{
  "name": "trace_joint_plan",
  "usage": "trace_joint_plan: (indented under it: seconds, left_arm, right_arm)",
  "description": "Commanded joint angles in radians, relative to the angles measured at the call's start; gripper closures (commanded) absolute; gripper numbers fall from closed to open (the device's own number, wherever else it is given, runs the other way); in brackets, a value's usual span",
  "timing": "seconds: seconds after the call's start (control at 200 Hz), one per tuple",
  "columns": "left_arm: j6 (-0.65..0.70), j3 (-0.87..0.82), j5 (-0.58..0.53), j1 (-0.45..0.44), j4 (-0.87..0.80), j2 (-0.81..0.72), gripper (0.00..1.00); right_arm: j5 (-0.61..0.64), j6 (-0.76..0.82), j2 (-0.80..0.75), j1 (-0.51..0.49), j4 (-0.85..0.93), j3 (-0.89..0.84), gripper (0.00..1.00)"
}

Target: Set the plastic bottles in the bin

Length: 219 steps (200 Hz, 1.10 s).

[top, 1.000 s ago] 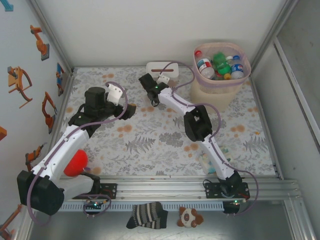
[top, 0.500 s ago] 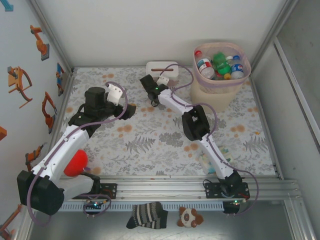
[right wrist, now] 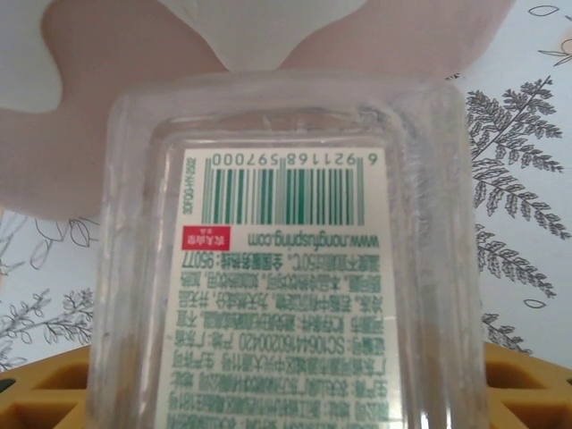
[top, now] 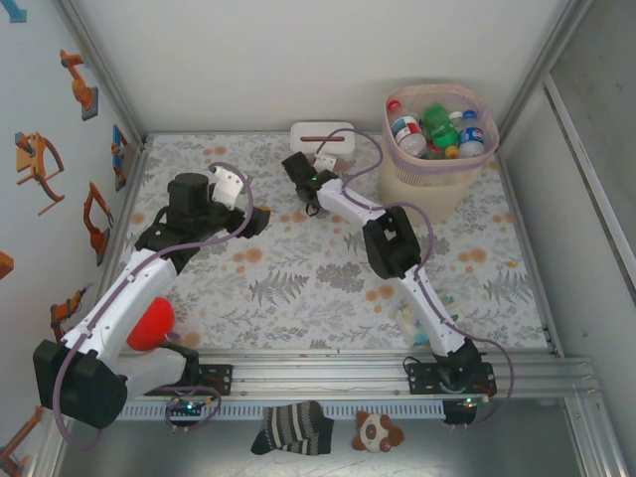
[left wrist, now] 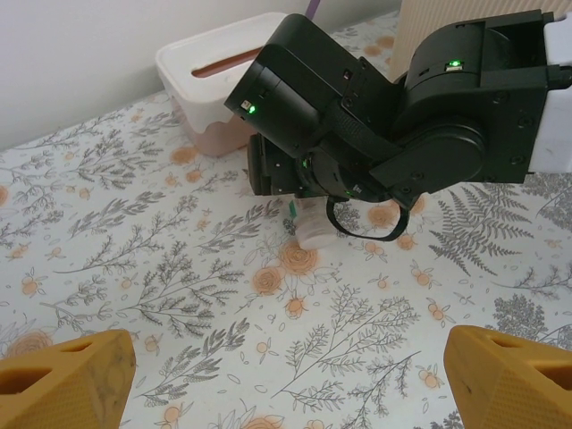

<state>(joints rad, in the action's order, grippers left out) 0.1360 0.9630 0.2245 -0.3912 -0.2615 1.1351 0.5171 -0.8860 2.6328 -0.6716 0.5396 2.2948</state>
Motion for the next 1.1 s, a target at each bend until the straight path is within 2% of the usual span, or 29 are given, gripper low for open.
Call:
trace_joint_plan:
  seconds: [0.0,0.22,0.586,0.851,1.092]
  left_arm:
    - [-0.001,0.017,0.009,0.003,0.009,-0.022,0.11]
    - [-0.001,0.017,0.011,0.005,0.007,-0.027,0.11]
    - [-0.002,0.018,0.013,0.005,0.010,-0.029,0.11]
    - [-0.002,0.017,0.012,0.005,0.007,-0.031,0.11]
    - [-0.002,0.017,0.013,0.005,0.009,-0.030,0.11]
  right_arm:
    - [0.048,0.127,-0.114,-0.005,-0.034,-0.043,0.39]
    - [-0.049,0.372,-0.285,-0.006,-0.133,-0.208,0.41]
    - [-0.216,0.621,-0.518,0.001,0.024,-0.221,0.41]
    - [-0.333,0.692,-0.624,0.053,0.196,-0.074,0.42]
    - [-0.463,0.673,-0.718,0.182,0.279,-0.012,0.42]
